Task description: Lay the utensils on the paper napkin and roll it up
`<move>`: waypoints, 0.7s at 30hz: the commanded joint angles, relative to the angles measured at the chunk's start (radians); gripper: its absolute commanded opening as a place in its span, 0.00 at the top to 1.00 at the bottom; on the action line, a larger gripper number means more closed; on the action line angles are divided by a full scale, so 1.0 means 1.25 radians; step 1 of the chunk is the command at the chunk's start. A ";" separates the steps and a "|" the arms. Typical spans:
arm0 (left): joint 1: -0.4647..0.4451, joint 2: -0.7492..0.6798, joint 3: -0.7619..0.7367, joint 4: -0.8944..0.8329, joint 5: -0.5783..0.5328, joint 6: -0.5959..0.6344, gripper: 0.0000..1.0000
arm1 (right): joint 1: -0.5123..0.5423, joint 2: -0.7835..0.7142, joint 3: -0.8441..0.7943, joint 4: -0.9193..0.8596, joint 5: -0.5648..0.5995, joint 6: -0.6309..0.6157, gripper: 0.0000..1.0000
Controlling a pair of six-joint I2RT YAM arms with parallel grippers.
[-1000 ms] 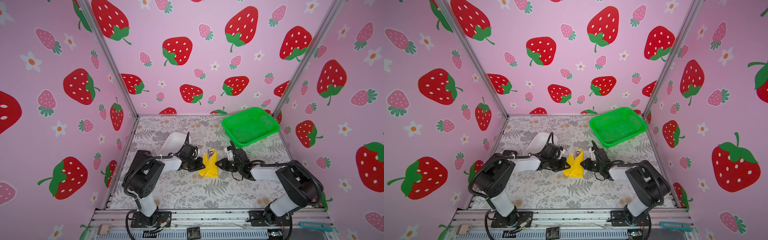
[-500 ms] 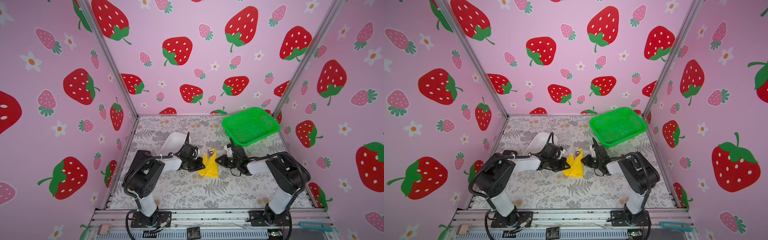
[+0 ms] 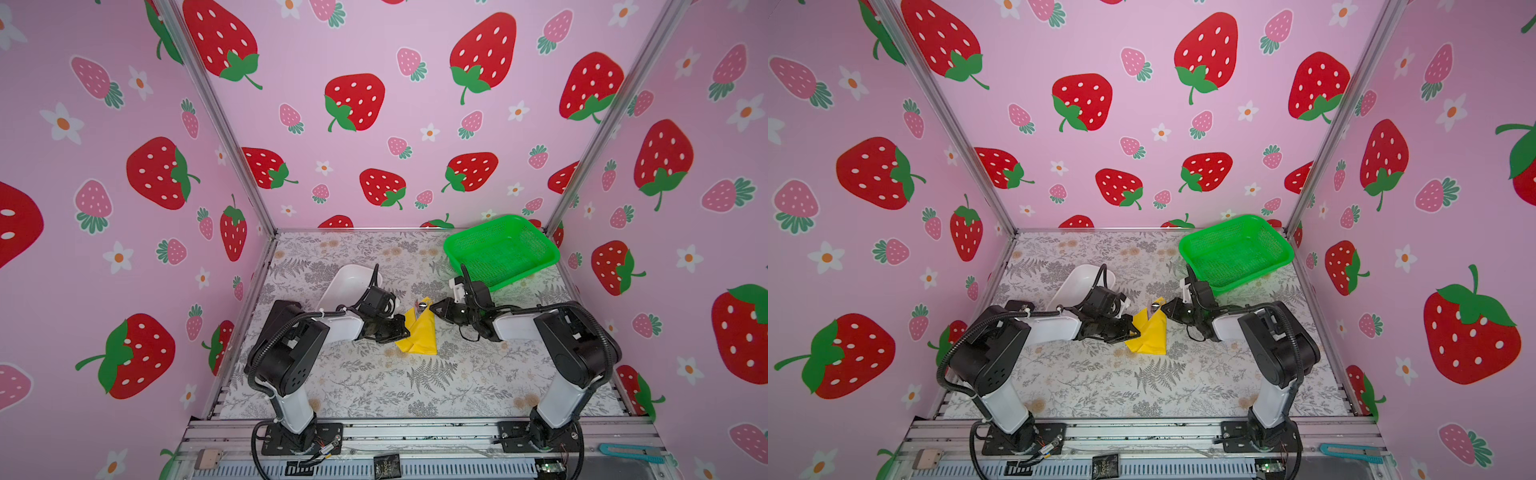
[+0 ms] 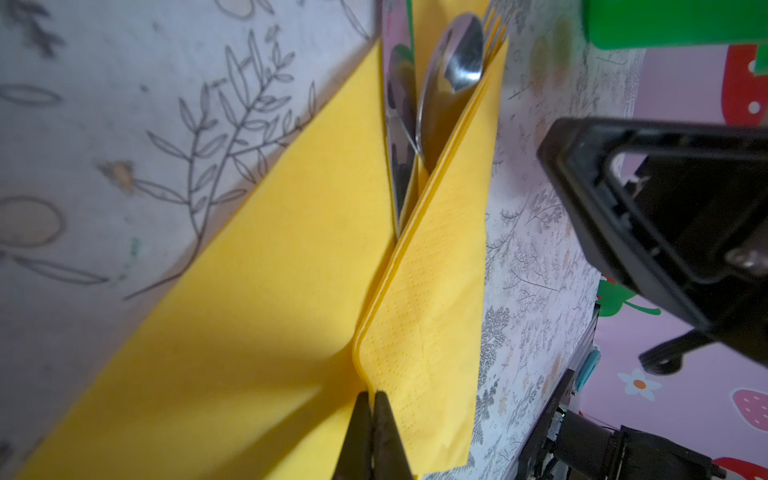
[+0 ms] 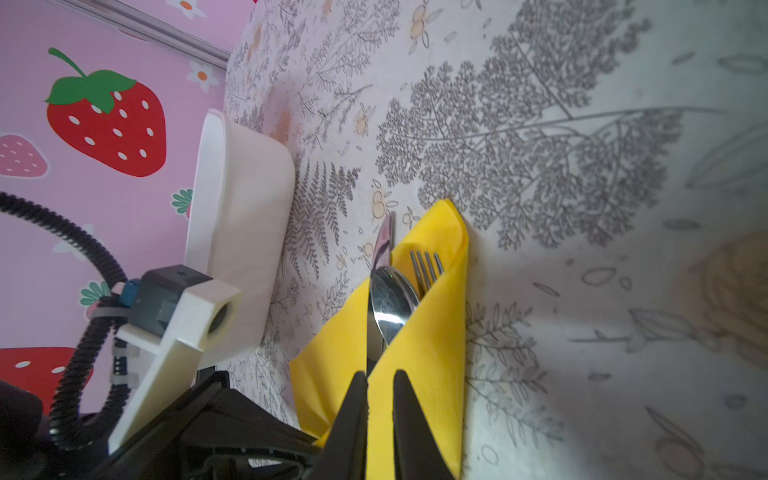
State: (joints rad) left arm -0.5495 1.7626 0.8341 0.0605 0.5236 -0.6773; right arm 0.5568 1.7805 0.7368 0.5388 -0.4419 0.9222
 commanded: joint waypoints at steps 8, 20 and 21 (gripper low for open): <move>0.005 0.004 0.040 -0.031 -0.003 0.015 1.00 | -0.009 0.090 0.062 -0.024 0.050 -0.001 0.85; 0.006 0.001 0.028 -0.023 0.001 0.012 1.00 | -0.015 0.006 0.052 -0.079 0.030 -0.063 0.81; 0.006 -0.003 0.025 -0.021 0.000 0.012 1.00 | -0.015 -0.018 0.040 -0.088 0.031 -0.070 0.80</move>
State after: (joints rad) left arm -0.5468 1.7626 0.8536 0.0437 0.5236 -0.6762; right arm 0.5453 1.8431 0.7971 0.4694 -0.4026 0.8814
